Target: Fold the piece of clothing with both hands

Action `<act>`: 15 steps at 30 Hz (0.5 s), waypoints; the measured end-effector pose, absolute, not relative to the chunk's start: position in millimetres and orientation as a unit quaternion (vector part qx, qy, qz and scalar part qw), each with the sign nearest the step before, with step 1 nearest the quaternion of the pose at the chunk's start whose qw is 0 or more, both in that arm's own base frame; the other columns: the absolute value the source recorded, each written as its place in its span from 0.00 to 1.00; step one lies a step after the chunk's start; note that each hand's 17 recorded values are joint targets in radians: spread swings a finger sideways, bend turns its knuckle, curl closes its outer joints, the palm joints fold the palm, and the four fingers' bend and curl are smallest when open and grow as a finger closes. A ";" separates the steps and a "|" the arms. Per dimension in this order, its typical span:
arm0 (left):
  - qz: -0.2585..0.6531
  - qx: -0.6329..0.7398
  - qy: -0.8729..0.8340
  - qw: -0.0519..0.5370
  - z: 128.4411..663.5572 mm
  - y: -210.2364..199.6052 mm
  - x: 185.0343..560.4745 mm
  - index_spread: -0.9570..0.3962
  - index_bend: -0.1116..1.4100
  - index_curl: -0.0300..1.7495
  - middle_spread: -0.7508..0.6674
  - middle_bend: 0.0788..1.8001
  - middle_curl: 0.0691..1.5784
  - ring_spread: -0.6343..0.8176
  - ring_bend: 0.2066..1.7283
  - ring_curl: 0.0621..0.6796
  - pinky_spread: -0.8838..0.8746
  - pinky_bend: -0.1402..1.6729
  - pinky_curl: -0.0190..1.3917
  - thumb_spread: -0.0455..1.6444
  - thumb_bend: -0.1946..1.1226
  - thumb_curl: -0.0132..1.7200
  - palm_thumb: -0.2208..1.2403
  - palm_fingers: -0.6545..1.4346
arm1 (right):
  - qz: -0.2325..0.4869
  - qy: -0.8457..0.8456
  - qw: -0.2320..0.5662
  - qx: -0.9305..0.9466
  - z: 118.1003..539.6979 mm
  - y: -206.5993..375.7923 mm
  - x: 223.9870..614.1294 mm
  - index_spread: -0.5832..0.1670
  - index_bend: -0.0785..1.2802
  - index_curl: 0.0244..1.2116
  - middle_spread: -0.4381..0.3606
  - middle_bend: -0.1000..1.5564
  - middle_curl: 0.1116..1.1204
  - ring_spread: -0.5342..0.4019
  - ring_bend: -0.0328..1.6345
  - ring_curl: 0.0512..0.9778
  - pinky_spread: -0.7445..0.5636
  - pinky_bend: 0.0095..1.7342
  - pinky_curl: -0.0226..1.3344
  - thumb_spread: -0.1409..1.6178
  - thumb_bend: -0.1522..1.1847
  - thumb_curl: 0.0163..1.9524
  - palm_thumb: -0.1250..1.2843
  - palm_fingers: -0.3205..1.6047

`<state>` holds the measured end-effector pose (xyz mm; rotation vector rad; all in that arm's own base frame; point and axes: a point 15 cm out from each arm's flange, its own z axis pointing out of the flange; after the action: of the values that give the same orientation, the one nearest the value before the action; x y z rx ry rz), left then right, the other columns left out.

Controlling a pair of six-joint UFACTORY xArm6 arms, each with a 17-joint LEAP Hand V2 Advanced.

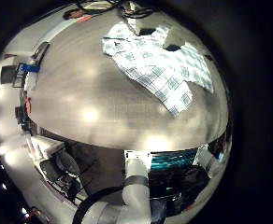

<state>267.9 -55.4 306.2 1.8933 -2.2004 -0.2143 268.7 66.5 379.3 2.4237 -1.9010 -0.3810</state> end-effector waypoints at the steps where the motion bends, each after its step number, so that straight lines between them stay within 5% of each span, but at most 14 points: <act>1: -0.088 0.639 -0.757 0.108 300.3 -53.5 270.1 0.63 0.19 0.29 0.64 0.05 0.16 0.62 0.27 0.19 0.67 0.22 0.28 0.74 0.12 0.20 0.46 0.44 | -0.123 -0.614 0.030 0.779 381.4 61.4 269.0 0.23 0.19 0.26 0.51 0.32 0.27 0.51 0.54 0.15 0.75 0.48 0.04 0.86 0.11 0.14 0.40 0.38; 15: -0.081 0.607 -0.789 0.047 219.0 -57.0 327.6 0.71 0.16 0.22 0.74 0.07 0.15 0.73 0.30 0.22 0.74 0.29 0.30 0.61 0.12 0.18 0.27 0.32 | -0.116 -0.622 0.081 0.771 379.0 35.6 264.9 0.23 0.19 0.26 0.49 0.33 0.27 0.48 0.54 0.15 0.74 0.47 0.01 0.86 0.11 0.14 0.40 0.37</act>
<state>327.6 -57.0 219.0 1.8509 -2.4089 -0.2486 264.9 35.6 379.0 2.3038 -1.8584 -0.3455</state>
